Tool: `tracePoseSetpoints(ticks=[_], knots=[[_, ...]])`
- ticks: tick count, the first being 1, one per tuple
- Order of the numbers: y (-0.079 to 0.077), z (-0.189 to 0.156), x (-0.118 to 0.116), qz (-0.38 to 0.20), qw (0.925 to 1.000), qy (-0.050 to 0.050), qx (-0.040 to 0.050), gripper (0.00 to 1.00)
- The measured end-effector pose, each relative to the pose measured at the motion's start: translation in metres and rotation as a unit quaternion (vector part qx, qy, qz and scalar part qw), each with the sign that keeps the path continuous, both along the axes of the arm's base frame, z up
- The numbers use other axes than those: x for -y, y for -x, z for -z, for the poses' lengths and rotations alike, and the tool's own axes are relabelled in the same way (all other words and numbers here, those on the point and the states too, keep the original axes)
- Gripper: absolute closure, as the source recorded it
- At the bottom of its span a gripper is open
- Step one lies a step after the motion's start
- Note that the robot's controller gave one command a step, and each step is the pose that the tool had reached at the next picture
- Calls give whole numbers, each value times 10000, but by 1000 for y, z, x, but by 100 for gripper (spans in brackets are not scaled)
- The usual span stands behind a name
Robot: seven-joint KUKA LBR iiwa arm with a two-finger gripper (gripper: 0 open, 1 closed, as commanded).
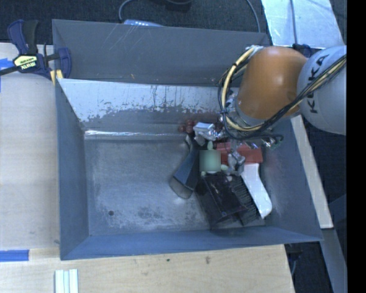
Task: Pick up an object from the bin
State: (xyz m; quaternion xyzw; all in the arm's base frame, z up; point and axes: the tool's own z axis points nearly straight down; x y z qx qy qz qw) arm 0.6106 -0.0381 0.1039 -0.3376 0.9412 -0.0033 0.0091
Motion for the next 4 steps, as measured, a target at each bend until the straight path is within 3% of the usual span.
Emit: tracePoseSetpoints(ticks=[1, 2, 3, 4], knots=[[-10, -6, 5, -635, 9980, 18, 58, 0], [-21, 21, -11, -1052, 9944, 60, 61, 100], [-21, 21, -11, -1051, 9944, 59, 60, 100], [-14, -14, -14, -1111, 9938, 39, 26, 100]])
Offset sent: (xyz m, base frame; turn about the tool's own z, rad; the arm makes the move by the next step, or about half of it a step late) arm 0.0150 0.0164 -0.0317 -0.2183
